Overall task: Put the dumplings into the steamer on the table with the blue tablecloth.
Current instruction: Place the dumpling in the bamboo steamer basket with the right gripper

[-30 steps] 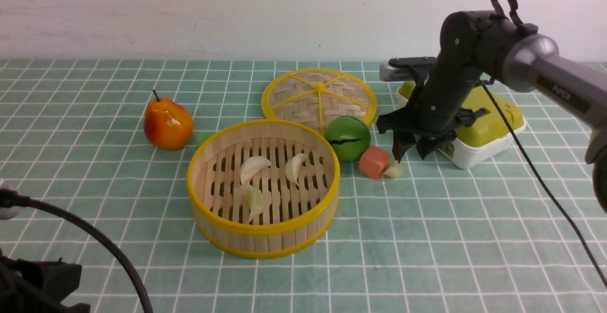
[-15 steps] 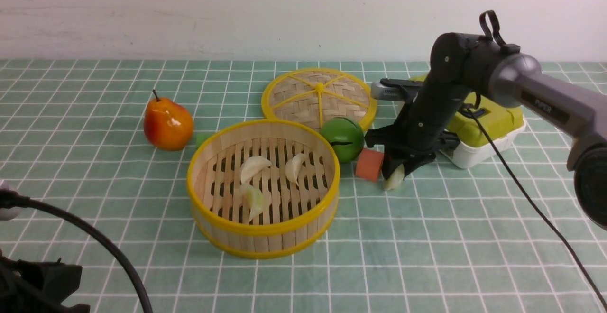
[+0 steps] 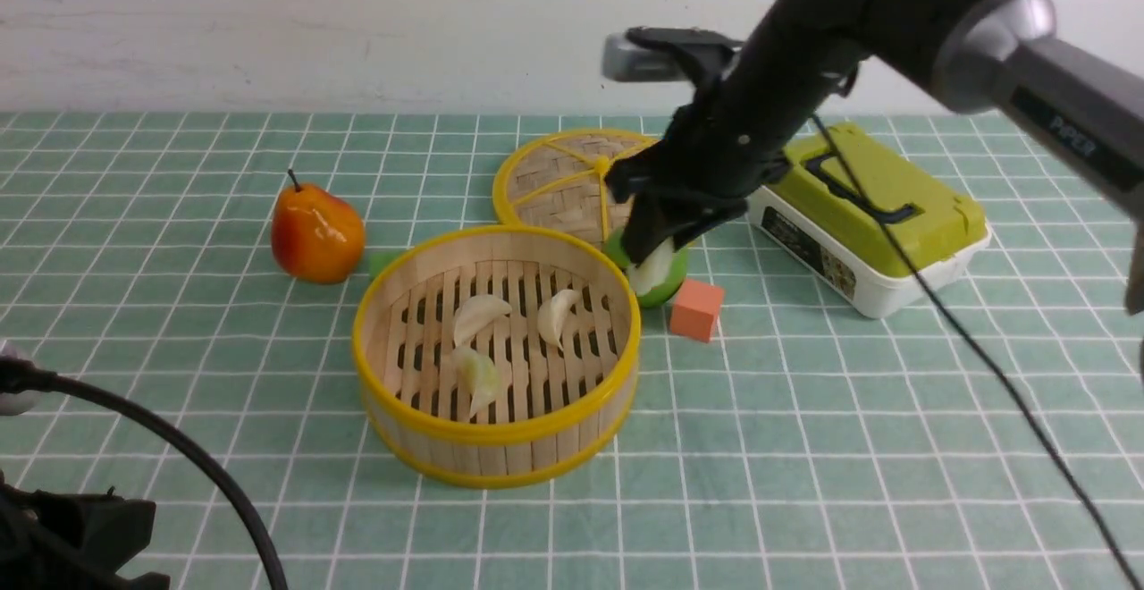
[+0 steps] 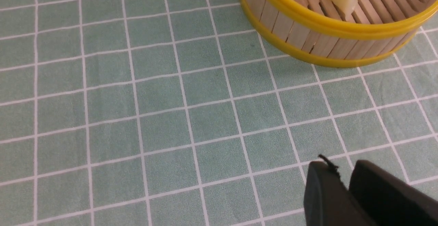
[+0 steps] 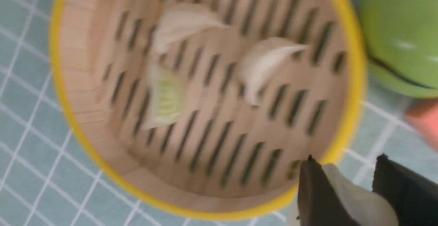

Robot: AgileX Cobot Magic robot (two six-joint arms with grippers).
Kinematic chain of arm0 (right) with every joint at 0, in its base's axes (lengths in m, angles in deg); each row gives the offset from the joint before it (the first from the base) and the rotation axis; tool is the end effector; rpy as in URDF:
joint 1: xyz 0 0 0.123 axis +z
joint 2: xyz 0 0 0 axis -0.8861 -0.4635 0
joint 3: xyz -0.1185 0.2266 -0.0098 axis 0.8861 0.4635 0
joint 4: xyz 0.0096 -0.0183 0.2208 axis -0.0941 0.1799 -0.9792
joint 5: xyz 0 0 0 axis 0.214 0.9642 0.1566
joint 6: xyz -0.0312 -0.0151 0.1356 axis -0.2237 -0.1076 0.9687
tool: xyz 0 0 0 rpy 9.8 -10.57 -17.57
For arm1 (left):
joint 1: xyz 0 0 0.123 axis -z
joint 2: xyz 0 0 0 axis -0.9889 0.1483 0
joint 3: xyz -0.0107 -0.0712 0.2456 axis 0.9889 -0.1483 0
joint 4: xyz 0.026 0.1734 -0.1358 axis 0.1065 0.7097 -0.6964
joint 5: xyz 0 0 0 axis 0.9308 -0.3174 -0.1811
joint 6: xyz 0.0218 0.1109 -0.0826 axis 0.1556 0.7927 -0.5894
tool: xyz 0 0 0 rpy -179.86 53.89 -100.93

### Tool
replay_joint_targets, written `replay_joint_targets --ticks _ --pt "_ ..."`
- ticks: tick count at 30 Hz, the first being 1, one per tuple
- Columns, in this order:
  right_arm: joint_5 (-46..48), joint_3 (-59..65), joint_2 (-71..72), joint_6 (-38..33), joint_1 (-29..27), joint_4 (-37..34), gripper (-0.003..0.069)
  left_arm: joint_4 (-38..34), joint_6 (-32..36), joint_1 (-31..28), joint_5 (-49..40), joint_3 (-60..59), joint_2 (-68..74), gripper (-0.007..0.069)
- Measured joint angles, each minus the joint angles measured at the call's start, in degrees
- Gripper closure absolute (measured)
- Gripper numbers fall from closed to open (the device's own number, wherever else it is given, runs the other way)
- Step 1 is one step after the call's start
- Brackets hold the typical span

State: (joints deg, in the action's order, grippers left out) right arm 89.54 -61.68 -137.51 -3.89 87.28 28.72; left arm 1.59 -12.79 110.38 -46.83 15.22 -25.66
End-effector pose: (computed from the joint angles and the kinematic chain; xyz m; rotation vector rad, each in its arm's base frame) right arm 0.3896 0.2348 0.2163 -0.6873 2.6797 0.6103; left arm 0.1471 -0.0534 0.2353 0.2232 2.2639 -0.1872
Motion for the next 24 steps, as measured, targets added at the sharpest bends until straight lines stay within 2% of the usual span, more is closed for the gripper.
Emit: replay_joint_targets --ticks 4,11,14,19,24 --pt "-2.2 0.0 -4.72 0.69 6.0 1.53 0.044 -0.92 0.0 0.0 0.0 0.0 0.0 0.0505" --pt "-5.44 0.43 -9.3 5.48 8.23 5.81 0.0438 -1.77 0.0 0.0 0.0 0.0 0.0 0.0502" --pt "-7.24 0.43 -9.2 7.9 8.35 7.76 0.037 -1.96 0.0 0.0 0.0 0.0 0.0 0.0496" --pt "-6.84 -0.41 -8.09 8.1 8.35 8.33 0.0244 -2.24 0.0 0.0 0.0 0.0 0.0 0.0494" --pt "-5.81 -1.35 -2.55 8.34 8.35 10.96 0.024 -2.36 0.0 0.0 0.0 0.0 0.0 0.0487"
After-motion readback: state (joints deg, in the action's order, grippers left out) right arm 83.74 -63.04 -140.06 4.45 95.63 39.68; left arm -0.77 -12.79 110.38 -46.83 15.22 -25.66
